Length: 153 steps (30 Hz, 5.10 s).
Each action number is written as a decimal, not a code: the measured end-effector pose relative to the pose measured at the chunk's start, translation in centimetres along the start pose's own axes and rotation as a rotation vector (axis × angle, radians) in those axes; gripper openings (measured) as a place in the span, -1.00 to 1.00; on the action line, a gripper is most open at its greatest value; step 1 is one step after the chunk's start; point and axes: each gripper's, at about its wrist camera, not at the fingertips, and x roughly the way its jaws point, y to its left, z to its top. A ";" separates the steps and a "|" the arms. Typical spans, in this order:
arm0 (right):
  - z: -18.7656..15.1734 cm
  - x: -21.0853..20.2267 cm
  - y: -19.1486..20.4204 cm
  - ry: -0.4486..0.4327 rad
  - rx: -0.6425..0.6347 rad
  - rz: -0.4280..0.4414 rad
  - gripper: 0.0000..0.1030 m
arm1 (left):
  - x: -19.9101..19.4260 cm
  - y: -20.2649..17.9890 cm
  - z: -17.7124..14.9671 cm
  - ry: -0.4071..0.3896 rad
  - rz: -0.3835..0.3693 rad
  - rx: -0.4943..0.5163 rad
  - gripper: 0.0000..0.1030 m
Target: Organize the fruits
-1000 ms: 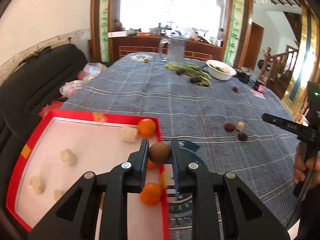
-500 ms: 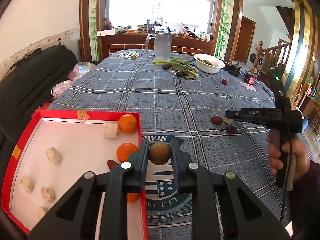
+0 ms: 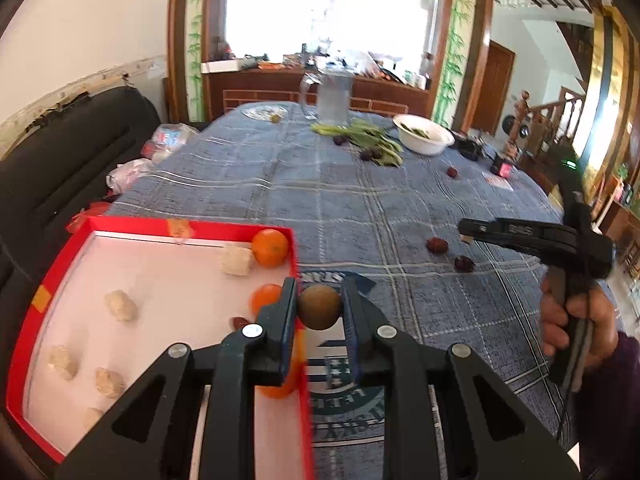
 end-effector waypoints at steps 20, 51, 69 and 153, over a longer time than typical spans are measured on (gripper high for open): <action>-10.7 0.5 22.0 0.093 -0.400 0.373 -0.55 | -3.1 13.0 -2.6 -0.002 0.333 -0.182 -0.54; -9.8 -1.3 14.9 0.079 -0.257 0.322 -0.21 | 0.3 9.6 -3.5 0.119 0.335 -0.127 0.48; -2.4 0.5 0.8 0.093 -0.239 -0.112 -0.34 | 0.0 1.8 -1.0 0.095 0.192 0.014 0.58; 0.9 1.5 -6.0 0.081 0.002 -0.220 -0.52 | 11.4 -14.7 4.1 0.115 0.129 0.232 0.59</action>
